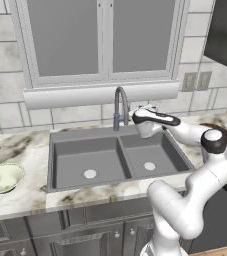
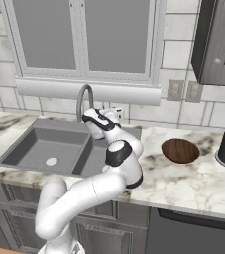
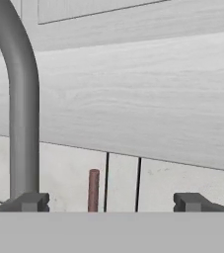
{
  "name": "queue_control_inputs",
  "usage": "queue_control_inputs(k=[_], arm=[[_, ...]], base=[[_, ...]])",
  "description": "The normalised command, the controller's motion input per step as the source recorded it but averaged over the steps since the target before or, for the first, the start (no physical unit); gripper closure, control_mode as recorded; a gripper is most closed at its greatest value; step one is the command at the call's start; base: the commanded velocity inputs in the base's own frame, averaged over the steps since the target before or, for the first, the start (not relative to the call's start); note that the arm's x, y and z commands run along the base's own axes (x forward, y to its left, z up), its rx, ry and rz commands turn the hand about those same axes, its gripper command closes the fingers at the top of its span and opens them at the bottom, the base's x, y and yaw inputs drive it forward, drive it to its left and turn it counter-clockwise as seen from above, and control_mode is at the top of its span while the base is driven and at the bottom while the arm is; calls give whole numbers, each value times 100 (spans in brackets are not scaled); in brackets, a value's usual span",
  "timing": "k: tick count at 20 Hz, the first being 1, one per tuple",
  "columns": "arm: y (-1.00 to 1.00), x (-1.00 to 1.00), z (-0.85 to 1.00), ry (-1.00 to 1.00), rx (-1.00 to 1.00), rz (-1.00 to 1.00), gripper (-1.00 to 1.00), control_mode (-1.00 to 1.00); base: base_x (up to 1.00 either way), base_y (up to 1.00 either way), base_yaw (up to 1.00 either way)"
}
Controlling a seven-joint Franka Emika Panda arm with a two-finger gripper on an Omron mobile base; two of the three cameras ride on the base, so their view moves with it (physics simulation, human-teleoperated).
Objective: Rinse each bowl for a few seconds and place them down in the sink or on the counter.
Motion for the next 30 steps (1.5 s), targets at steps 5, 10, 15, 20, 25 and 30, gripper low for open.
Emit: queue_control_inputs(k=[5,10,15,20,25,30], arm=[[0,33,-14,0,0,0,-100,-100],[-1,33,-12,0,0,0,-100,-100],[-2,32,-10,0,0,0,-100,-100],[0,31,-12,1,0,0,-100,-100],[-3,30,-12,1,0,0,-100,-100],[-16,21,-10,1,1,0,100,-100]], base=[[0,0,0],[0,0,0],[0,0,0],[0,0,0],[0,0,0],[0,0,0]])
